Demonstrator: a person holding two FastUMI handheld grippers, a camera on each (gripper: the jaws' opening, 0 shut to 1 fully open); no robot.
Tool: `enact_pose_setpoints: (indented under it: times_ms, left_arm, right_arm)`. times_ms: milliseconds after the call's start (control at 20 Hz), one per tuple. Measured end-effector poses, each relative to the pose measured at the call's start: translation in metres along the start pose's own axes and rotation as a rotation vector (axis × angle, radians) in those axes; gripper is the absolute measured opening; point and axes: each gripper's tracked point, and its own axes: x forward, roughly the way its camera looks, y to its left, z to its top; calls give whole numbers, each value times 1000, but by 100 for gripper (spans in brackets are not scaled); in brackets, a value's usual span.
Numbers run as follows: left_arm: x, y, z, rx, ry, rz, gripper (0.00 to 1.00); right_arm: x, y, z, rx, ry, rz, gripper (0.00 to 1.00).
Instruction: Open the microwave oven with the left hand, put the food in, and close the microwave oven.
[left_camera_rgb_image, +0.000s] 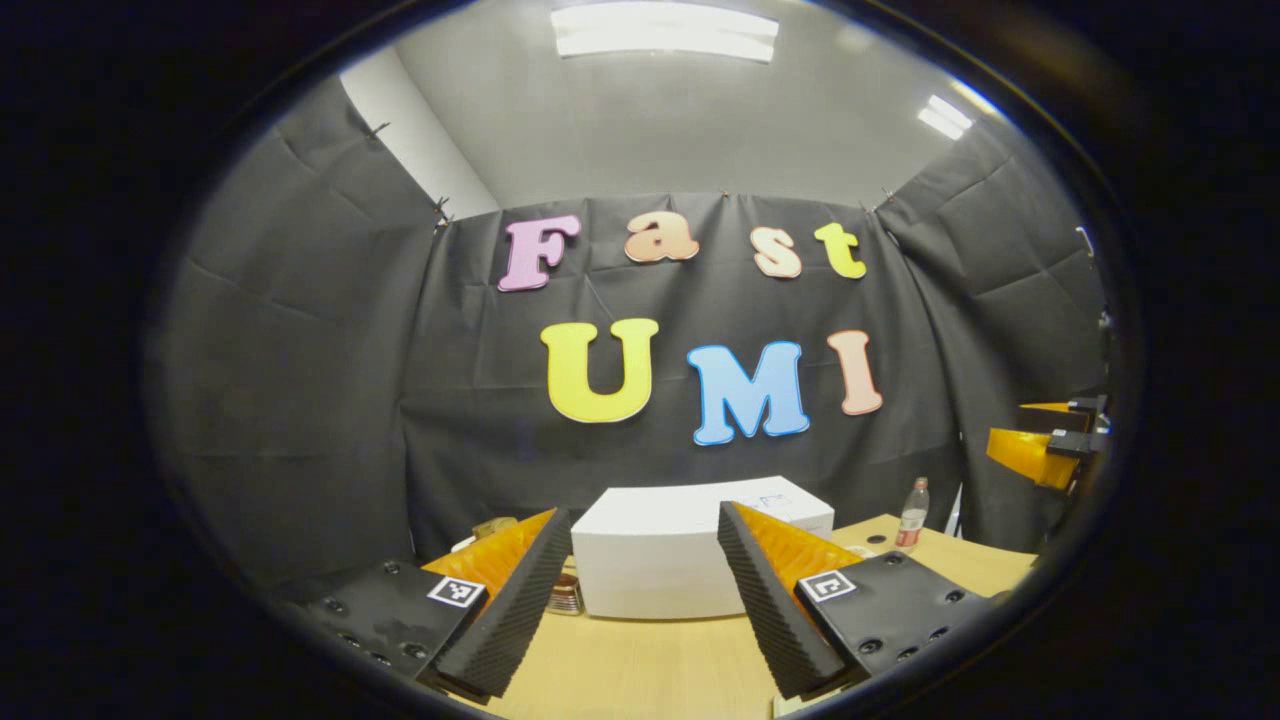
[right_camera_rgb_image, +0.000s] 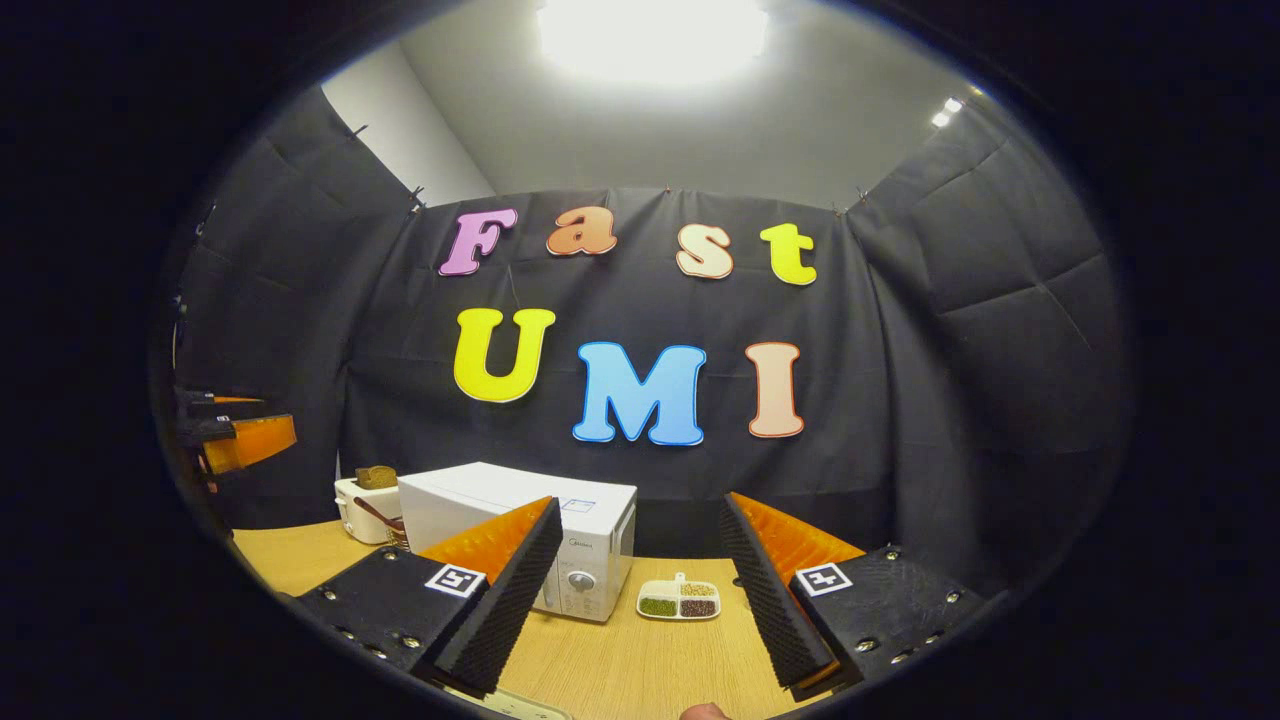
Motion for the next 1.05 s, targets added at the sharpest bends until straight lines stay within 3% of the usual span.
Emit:
enact_pose_setpoints:
  times_ms: [750,1050]
  left_arm:
    - [-2,-4,7,-10,-19,4,99]
    - [0,-12,6,-5,-38,-36,99]
  right_arm:
    - [-3,-4,10,16,-29,4,97]
    - [-9,-9,16,30,-31,-34,97]
